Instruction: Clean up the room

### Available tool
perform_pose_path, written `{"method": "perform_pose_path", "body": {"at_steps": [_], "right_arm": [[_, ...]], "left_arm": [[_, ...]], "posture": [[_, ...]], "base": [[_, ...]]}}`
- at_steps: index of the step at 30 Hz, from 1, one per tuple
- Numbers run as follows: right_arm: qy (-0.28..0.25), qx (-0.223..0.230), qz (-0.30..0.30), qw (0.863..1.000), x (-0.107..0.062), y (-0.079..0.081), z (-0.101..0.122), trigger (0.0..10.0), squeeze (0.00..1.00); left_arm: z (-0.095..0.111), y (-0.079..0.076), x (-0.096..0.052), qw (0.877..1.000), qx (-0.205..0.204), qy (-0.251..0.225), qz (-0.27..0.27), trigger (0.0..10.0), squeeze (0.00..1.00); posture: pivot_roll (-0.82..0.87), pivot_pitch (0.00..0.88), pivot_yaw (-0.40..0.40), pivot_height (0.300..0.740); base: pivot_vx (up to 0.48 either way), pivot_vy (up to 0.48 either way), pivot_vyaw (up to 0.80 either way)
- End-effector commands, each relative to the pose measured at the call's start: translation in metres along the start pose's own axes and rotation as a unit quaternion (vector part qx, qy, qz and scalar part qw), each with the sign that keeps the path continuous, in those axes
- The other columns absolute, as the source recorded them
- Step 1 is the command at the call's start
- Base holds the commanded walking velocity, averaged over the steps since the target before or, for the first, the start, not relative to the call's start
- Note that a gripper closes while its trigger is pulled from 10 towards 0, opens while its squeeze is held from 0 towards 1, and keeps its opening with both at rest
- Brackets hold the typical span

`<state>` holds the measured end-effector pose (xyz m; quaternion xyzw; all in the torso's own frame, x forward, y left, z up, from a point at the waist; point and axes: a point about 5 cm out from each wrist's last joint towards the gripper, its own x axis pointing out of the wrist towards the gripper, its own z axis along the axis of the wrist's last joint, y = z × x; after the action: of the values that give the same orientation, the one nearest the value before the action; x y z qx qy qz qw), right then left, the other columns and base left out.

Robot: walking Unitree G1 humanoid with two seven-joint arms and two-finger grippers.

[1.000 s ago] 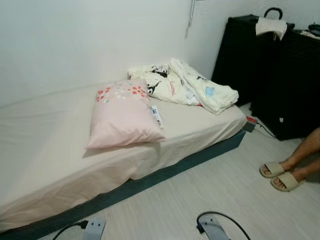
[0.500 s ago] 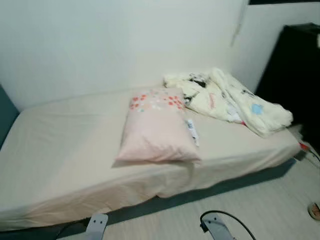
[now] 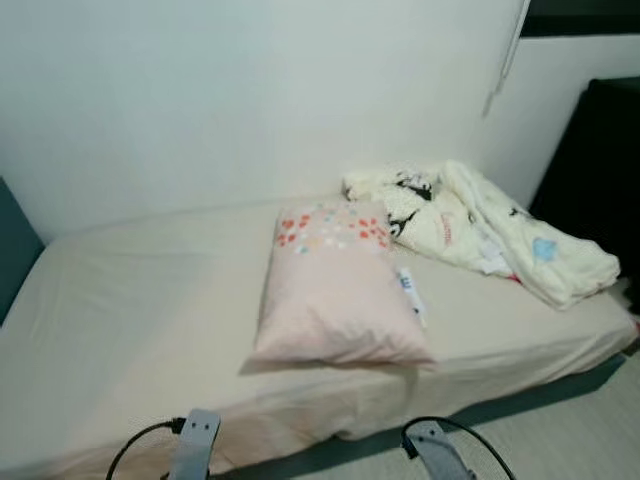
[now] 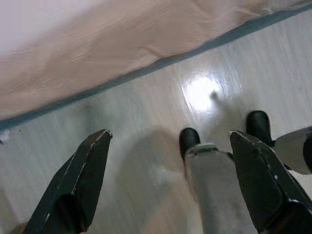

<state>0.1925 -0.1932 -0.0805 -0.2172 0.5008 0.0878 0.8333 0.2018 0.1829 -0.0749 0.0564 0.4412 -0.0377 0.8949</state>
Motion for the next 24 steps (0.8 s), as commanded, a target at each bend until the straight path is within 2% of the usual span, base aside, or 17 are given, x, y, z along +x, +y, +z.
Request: {"method": "perform_pose_path", "body": {"at_steps": [1, 5, 9, 18, 22, 24], "right_arm": [[0.009, 0.001, -0.008, 1.000, -0.001, -0.005, -0.006, 10.0, 0.00], [0.009, 0.025, -0.015, 1.000, -0.001, -0.009, -0.008, 10.0, 0.00], [0.010, 0.029, -0.016, 0.999, -0.001, -0.009, -0.008, 10.0, 0.00], [0.013, 0.034, -0.018, 0.999, -0.001, -0.010, -0.008, 10.0, 0.00], [0.011, 0.034, -0.020, 0.999, -0.001, -0.010, -0.006, 10.0, 0.00], [0.008, 0.034, -0.022, 0.999, -0.001, -0.011, -0.005, 10.0, 0.00]], "left_arm": [[0.006, -0.006, 0.001, 1.000, 0.002, -0.012, -0.014, 10.0, 0.00], [0.016, -0.012, 0.003, 0.999, -0.001, -0.030, -0.025, 10.0, 0.00], [0.019, -0.013, 0.003, 0.999, -0.005, -0.037, -0.030, 10.0, 0.00], [0.029, -0.014, 0.004, 0.998, -0.016, -0.055, -0.038, 10.0, 0.00], [0.038, -0.016, 0.005, 0.996, -0.035, -0.074, -0.046, 10.0, 0.00], [0.053, -0.017, 0.005, 0.992, -0.068, -0.098, -0.052, 10.0, 0.00]], "posture": [[-0.03, 0.000, -0.001, 0.740], [-0.03, 0.000, 0.001, 0.740], [-0.04, 0.000, 0.003, 0.740], [-0.04, 0.000, 0.010, 0.740], [-0.04, 0.000, 0.010, 0.740], [-0.04, 0.000, 0.010, 0.740]], "base": [[0.289, 0.000, 0.00], [0.286, 0.000, 0.00], [0.285, 0.000, 0.00], [0.284, 0.000, -0.76], [0.186, 0.000, -0.76], [0.000, 0.000, -0.38]]}}
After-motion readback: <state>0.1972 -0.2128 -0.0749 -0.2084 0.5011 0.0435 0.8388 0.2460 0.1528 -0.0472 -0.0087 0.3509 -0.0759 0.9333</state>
